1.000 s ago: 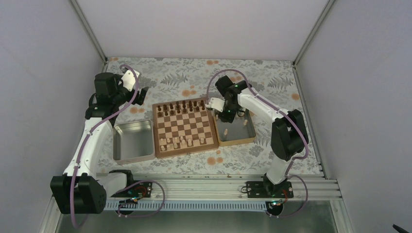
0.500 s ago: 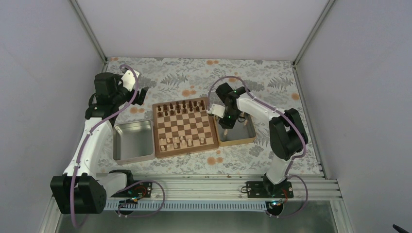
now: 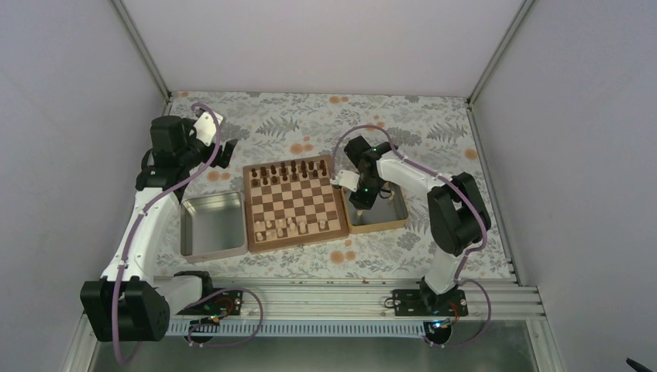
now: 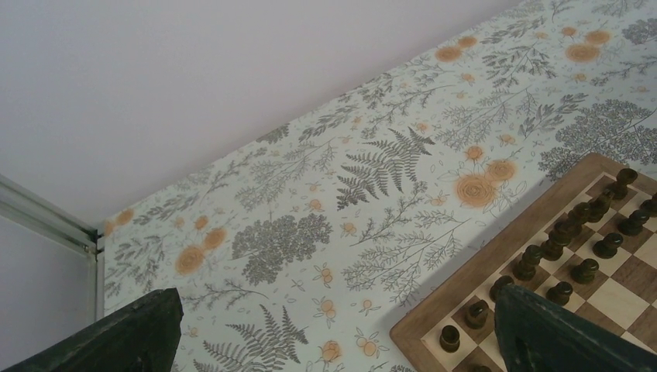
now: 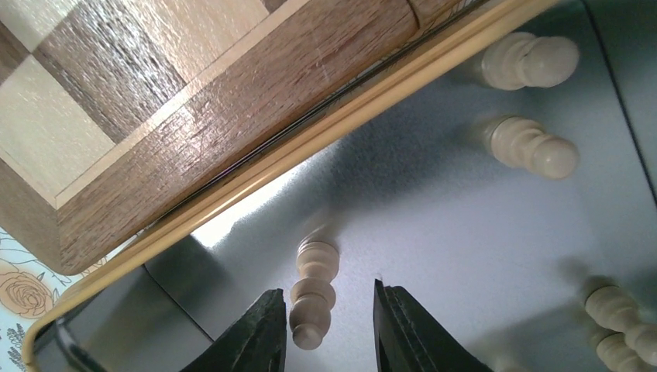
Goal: Set up the chess pieces on the board
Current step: Pick up the chess piece from the storage box, then place the chess piece on the chessboard.
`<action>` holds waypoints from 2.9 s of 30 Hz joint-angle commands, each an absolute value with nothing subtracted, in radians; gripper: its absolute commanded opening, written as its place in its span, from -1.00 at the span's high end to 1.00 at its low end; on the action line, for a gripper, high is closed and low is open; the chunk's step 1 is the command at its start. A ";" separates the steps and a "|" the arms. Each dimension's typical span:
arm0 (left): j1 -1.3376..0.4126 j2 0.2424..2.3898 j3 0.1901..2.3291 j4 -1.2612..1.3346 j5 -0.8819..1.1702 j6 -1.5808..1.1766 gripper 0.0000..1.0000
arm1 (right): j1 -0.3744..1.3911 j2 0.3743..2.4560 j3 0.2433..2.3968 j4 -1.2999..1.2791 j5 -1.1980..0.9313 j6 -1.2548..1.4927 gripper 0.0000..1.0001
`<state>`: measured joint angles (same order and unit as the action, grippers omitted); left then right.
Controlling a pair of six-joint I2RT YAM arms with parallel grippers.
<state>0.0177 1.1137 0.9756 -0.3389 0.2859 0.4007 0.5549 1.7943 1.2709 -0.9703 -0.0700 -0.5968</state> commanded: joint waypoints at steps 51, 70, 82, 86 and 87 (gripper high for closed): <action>0.023 1.123 0.981 -0.354 0.295 0.403 -1.00 | 0.936 1.884 1.721 -1.216 -0.054 -0.570 0.91; 0.023 1.123 0.973 -0.348 0.296 0.403 -1.00 | 0.974 1.941 1.637 -1.154 -0.114 -0.561 0.89; 0.024 1.120 0.973 -0.349 0.292 0.403 -1.00 | 0.985 1.956 1.605 -1.129 -0.128 -0.565 0.89; 0.023 1.120 0.970 -0.348 0.292 0.403 -1.00 | 0.985 1.964 1.607 -1.125 -0.123 -0.565 0.87; 0.023 1.121 0.971 -0.348 0.294 0.403 -1.00 | 0.985 1.970 1.608 -1.128 -0.120 -0.563 0.87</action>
